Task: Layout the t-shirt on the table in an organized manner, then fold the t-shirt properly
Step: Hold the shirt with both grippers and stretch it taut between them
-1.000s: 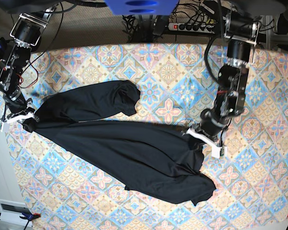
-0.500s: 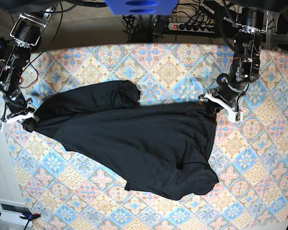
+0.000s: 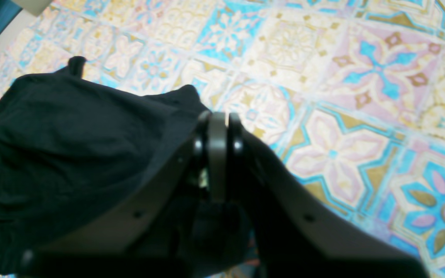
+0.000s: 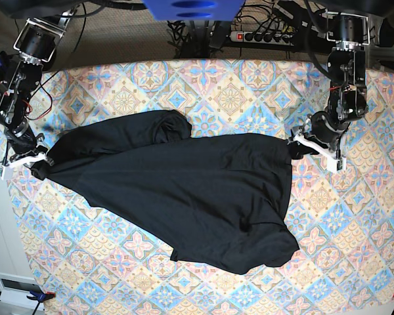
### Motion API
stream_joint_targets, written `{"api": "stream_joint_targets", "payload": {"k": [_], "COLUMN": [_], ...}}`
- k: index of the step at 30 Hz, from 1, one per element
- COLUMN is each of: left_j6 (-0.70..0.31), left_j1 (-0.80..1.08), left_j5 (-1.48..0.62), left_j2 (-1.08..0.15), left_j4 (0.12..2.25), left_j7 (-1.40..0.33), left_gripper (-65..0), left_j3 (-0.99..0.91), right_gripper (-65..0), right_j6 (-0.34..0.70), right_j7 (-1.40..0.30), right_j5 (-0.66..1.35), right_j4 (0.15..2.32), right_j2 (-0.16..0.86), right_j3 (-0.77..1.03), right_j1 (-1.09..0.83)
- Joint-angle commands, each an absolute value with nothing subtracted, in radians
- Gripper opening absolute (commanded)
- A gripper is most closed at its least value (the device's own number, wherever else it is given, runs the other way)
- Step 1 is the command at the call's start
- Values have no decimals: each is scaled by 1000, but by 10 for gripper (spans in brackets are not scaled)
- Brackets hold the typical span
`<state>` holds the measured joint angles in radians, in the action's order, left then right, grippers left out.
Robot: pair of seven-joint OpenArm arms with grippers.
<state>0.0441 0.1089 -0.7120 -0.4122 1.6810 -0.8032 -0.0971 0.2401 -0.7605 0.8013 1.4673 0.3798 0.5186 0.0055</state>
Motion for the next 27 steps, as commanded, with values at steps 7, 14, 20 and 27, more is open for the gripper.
{"api": "stream_joint_targets", "payload": {"k": [7,14,20,27], "left_j6": [31,31,28,28], "left_j1": [-5,-5,64,182], "left_j5": [-727,-734,-734,-728], "left_j2": [-367,-367,-374,-452], "left_j4": [1531,1498,1581,1764], "left_j7": [-796,-796,-796,-789], "left_gripper": [-330,-403,-598,-619], "left_j3": [-22,41,33,33], "right_gripper": [-650,-650,-650,-650], "right_j6": [246,246,246,246], "right_j7": [-734,-734,-734,-734], "right_j5": [816,816,816,816], "right_j4": [1491,1491,1491,1491], "right_j2": [401,401,401,401], "right_j3": [526,526,527,527], "right_j1": [21,21,22,22]}}
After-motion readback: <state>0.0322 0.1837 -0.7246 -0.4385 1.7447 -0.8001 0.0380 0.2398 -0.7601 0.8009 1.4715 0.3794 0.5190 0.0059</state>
